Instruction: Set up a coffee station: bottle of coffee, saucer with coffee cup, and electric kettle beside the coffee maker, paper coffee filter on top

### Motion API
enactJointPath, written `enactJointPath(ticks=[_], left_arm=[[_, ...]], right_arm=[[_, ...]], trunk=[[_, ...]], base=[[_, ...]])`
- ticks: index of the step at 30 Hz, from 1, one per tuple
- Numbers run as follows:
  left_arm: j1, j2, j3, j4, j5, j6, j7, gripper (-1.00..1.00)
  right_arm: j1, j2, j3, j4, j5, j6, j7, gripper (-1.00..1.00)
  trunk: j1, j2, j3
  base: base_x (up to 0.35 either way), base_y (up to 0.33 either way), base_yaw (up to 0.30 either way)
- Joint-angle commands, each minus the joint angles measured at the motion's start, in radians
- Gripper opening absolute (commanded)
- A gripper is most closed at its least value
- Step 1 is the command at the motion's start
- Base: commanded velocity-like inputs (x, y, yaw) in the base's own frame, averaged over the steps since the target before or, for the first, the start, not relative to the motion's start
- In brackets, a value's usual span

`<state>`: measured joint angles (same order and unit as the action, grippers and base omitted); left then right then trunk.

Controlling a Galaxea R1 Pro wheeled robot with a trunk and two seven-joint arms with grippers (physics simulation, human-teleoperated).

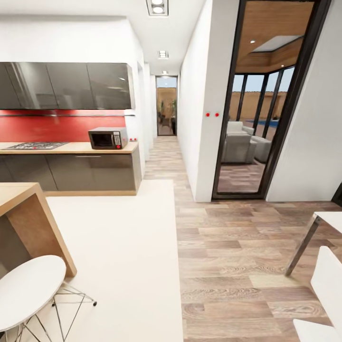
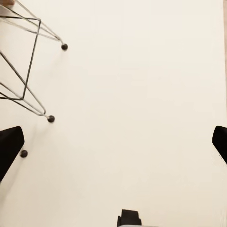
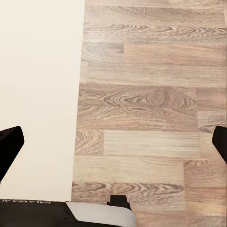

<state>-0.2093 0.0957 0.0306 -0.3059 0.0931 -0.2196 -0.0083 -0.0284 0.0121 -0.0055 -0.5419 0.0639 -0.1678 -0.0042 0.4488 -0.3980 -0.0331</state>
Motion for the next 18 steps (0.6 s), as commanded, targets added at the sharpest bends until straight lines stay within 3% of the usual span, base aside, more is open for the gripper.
enactJointPath(ticks=[1, 18], left_arm=[[-0.001, 0.0, -0.001, 0.001, 0.01, -0.003, -0.001, 1.0], [-0.001, 0.001, -0.001, 0.001, 0.01, -0.003, -0.001, 1.0]], right_arm=[[-0.001, 0.0, -0.001, 0.0, 0.007, -0.002, 0.0, 1.0], [-0.001, 0.0, -0.001, 0.0, 0.007, -0.002, 0.0, 1.0]], trunk=[[0.001, -0.002, -0.002], [0.001, -0.002, -0.002]], base=[[0.338, 0.0, 0.0], [0.338, 0.0, 0.0]])
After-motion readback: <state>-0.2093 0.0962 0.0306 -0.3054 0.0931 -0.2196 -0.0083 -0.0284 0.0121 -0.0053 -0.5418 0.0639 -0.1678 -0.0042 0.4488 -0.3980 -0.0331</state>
